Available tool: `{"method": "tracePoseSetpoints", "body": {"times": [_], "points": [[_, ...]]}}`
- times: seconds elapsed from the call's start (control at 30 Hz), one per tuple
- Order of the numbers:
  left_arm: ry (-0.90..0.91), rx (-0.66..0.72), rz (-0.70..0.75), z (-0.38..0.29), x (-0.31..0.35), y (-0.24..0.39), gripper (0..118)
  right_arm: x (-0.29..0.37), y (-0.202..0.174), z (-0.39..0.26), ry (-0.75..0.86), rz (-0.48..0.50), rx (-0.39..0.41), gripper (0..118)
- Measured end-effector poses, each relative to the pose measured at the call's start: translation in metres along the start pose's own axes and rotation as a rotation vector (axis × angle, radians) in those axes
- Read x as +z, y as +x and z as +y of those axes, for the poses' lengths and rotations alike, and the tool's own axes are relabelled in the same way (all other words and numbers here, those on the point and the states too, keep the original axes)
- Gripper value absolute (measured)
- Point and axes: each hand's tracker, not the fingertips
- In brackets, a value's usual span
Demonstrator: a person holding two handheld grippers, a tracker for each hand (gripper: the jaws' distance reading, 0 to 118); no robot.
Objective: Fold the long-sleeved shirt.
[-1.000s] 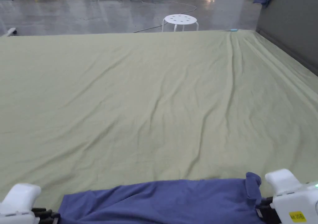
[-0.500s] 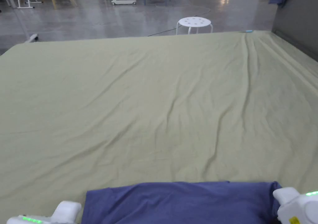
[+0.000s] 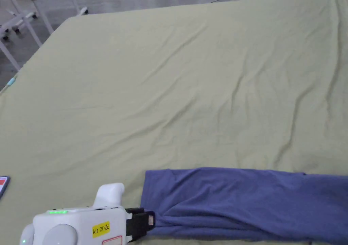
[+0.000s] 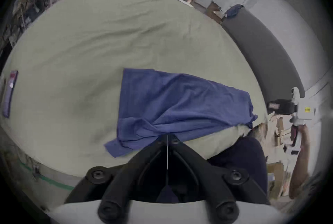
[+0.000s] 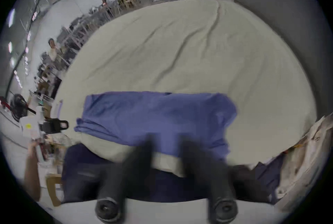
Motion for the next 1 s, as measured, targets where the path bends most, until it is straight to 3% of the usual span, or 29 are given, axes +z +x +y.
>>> {"method": "tracePoseSetpoints", "body": {"times": [0.03,0.07,0.13,0.17,0.2,0.23,0.27,0.4,0.47,0.57,0.6,0.63,0.7,0.83,0.87,0.9,0.93,0.97,1.0], "points": [[-0.005,0.019,-0.051,0.003,0.000,-0.005,0,-0.006,-0.001,-0.001,0.005,0.031,-0.027,0],[0.016,0.045,-0.080,0.007,0.002,-0.011,0,-0.007,-0.001,-0.001,0.005,0.030,-0.045,0],[0.100,0.084,-0.088,0.017,0.006,-0.035,0,-0.012,-0.003,0.002,-0.010,0.064,-0.006,0],[0.117,0.106,-0.113,0.022,0.005,-0.049,23,-0.011,-0.004,0.003,-0.010,0.076,0.002,0],[0.119,0.146,-0.124,0.027,0.000,-0.065,75,-0.010,-0.004,0.005,-0.006,0.093,0.003,0],[0.086,0.175,-0.118,0.031,-0.010,-0.078,118,-0.013,-0.009,0.005,-0.002,0.117,0.007,0],[0.175,0.155,-0.105,0.030,-0.022,-0.091,114,-0.012,-0.009,0.007,0.002,0.146,0.003,0],[-0.048,0.338,-0.283,0.029,-0.075,-0.118,117,-0.021,-0.006,0.014,0.006,0.279,-0.041,0],[-0.056,0.373,-0.366,0.027,-0.095,-0.116,118,-0.023,-0.003,0.015,-0.003,0.338,-0.056,0],[-0.019,0.440,-0.600,0.039,-0.112,-0.113,118,-0.032,-0.008,0.014,0.004,0.370,-0.050,0],[-0.049,0.539,-0.751,0.040,-0.127,-0.106,118,-0.037,-0.011,0.013,0.002,0.389,-0.050,0],[-0.091,0.580,-0.796,0.041,-0.144,-0.097,118,-0.042,-0.014,0.012,0.000,0.401,-0.051,0],[-0.130,0.467,-0.710,0.051,-0.163,-0.075,118,-0.043,-0.017,0.012,-0.002,0.409,-0.049,0],[-0.207,0.363,-0.695,0.074,-0.177,-0.050,114,-0.048,-0.028,0.013,0.002,0.410,-0.031,0],[-0.237,0.345,-0.679,0.075,-0.180,-0.049,96,-0.047,-0.029,0.014,0.002,0.411,-0.031,0],[-0.258,0.327,-0.590,0.075,-0.183,-0.049,58,-0.052,-0.032,0.016,0.001,0.413,-0.034,0],[-0.265,0.312,-0.487,0.069,-0.185,-0.046,4,-0.052,-0.033,0.016,0.001,0.414,-0.036,0],[-0.269,0.356,-0.488,0.067,-0.186,-0.058,4,-0.052,-0.034,0.017,0.000,0.413,-0.037,0],[-0.261,0.446,-0.604,0.065,-0.182,-0.065,4,-0.051,-0.036,0.018,0.000,0.407,-0.036,0]]}}
